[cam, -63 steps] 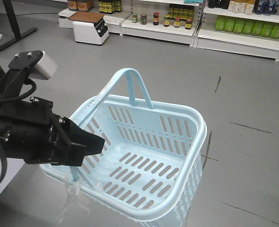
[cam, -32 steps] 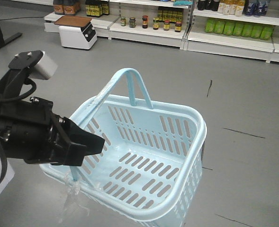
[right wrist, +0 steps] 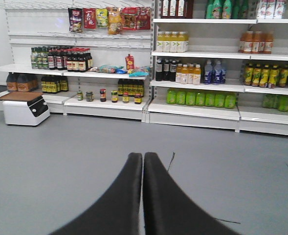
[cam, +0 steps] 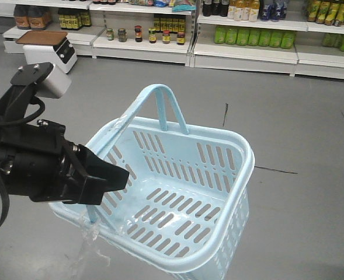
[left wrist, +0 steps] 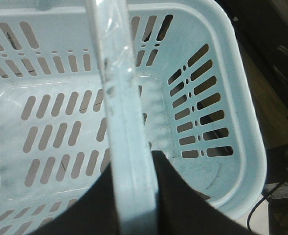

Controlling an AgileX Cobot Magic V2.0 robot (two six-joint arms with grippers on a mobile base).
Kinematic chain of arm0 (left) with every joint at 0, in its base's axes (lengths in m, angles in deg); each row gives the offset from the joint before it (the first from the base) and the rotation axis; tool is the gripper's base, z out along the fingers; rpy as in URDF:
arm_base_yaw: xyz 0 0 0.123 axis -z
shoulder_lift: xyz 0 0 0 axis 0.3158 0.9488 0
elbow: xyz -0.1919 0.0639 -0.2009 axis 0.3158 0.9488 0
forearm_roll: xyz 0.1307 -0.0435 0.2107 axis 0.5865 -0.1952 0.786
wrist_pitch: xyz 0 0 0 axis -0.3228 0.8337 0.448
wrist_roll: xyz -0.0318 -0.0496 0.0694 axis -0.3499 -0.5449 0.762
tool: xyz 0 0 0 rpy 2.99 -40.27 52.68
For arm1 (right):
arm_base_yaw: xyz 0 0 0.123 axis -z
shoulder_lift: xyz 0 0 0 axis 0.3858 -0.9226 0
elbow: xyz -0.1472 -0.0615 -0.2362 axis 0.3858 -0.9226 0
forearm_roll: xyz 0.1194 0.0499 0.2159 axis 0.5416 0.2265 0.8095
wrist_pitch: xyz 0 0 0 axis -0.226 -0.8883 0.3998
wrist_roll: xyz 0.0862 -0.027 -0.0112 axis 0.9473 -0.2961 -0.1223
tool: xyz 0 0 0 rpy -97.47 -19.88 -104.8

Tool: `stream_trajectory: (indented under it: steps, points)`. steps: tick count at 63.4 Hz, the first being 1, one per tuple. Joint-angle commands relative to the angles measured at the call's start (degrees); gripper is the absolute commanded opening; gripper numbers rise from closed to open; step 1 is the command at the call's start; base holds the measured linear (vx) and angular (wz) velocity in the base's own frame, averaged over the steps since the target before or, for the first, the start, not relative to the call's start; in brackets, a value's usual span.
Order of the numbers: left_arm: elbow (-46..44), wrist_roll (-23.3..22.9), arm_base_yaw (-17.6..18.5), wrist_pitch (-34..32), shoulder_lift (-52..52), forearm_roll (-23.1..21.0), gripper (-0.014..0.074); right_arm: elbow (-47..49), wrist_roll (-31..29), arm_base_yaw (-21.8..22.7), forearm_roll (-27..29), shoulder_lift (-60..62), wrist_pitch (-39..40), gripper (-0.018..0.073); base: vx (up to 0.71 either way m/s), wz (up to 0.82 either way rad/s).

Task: Pick three apples into basket with both arms
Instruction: 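Turn the base across the floor holding the basket in the left gripper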

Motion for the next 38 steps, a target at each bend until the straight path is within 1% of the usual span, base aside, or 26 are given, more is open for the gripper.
stream_trajectory:
  steps: [1, 38]
  points:
    - [-1.6, -0.1, 0.4, -3.5, -1.5, -2.9, -0.0008, -0.7, -0.1, 0.3, -0.6, 0.6, 4.1, -0.0005, 0.27, -0.27]
    - [-1.6, -0.1, 0.4, -3.5, -1.5, -2.9, -0.0008, -0.7, -0.1, 0.3, -0.6, 0.6, 4.1, -0.0005, 0.26, -0.22]
